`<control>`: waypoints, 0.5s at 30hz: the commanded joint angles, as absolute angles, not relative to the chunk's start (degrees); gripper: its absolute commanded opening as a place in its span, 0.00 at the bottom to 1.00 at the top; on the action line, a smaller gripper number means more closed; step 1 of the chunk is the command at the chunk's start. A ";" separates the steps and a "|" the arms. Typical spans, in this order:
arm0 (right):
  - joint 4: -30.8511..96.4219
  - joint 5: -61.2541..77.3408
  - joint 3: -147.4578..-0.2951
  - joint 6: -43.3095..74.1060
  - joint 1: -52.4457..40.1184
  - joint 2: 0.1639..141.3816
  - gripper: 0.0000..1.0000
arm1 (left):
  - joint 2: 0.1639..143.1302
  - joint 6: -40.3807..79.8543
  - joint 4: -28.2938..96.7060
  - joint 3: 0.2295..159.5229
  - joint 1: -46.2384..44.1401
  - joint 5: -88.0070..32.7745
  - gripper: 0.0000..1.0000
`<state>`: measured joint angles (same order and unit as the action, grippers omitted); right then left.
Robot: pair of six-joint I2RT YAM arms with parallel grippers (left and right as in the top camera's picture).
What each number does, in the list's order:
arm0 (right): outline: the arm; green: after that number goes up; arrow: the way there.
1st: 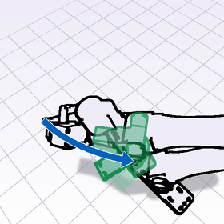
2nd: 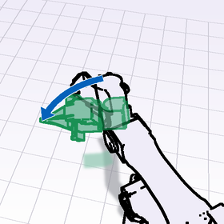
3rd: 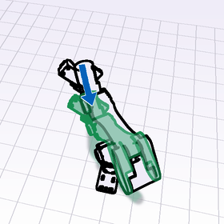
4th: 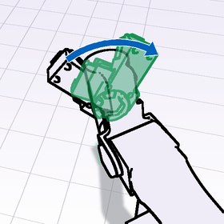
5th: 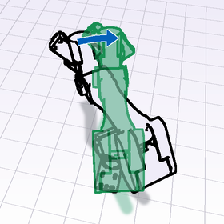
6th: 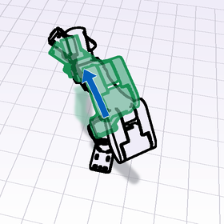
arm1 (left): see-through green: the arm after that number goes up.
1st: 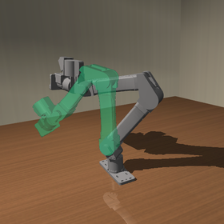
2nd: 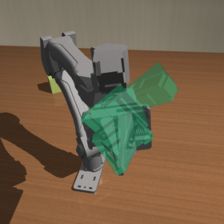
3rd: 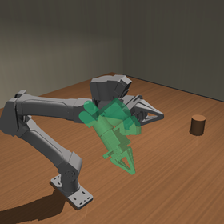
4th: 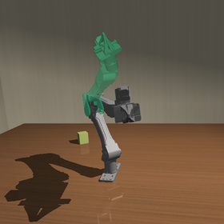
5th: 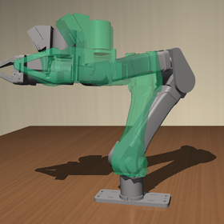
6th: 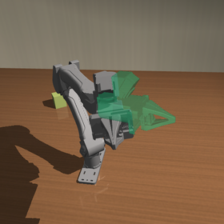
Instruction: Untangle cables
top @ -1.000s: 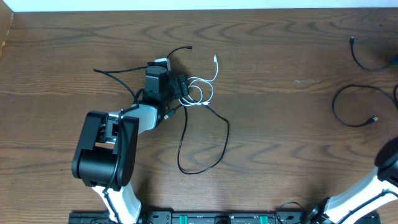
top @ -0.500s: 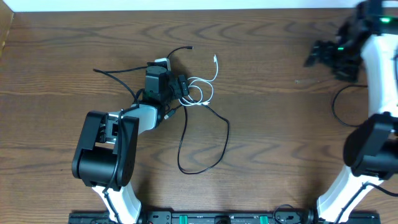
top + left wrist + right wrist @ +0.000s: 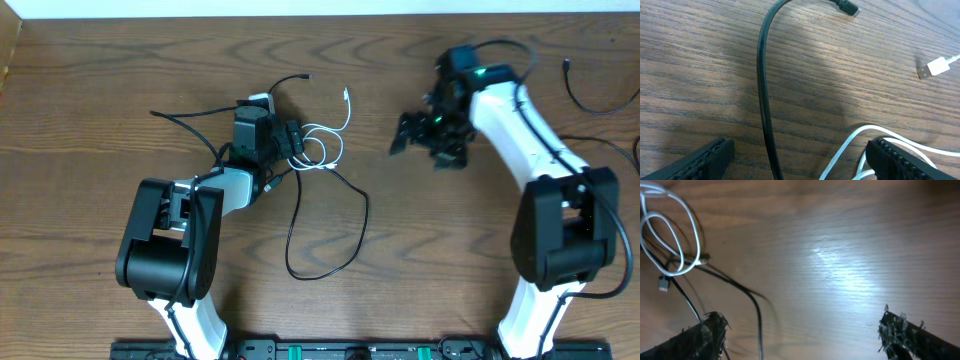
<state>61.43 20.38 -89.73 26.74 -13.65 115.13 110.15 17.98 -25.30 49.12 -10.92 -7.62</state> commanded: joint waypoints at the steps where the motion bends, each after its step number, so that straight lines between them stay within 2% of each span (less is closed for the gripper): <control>1: 58.59 21.52 -85.78 32.40 -18.57 115.46 0.94 | 110.37 17.89 -24.23 48.99 -10.72 -8.56 0.89; 6: 52.75 21.82 -80.75 36.64 -24.58 115.46 0.94 | 110.37 17.89 -24.21 48.99 -10.72 -8.56 0.90; 13: 51.79 22.98 -79.83 38.54 -30.89 115.46 0.92 | 110.37 17.91 -24.23 48.99 -10.72 -8.56 0.89; 15: 51.66 21.91 -79.83 39.81 -32.34 115.46 0.84 | 110.37 17.89 -24.23 48.99 -10.72 -8.56 0.90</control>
<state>51.79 22.50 -80.12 36.86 -30.22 115.13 110.15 17.98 -25.30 49.12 -10.92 -7.62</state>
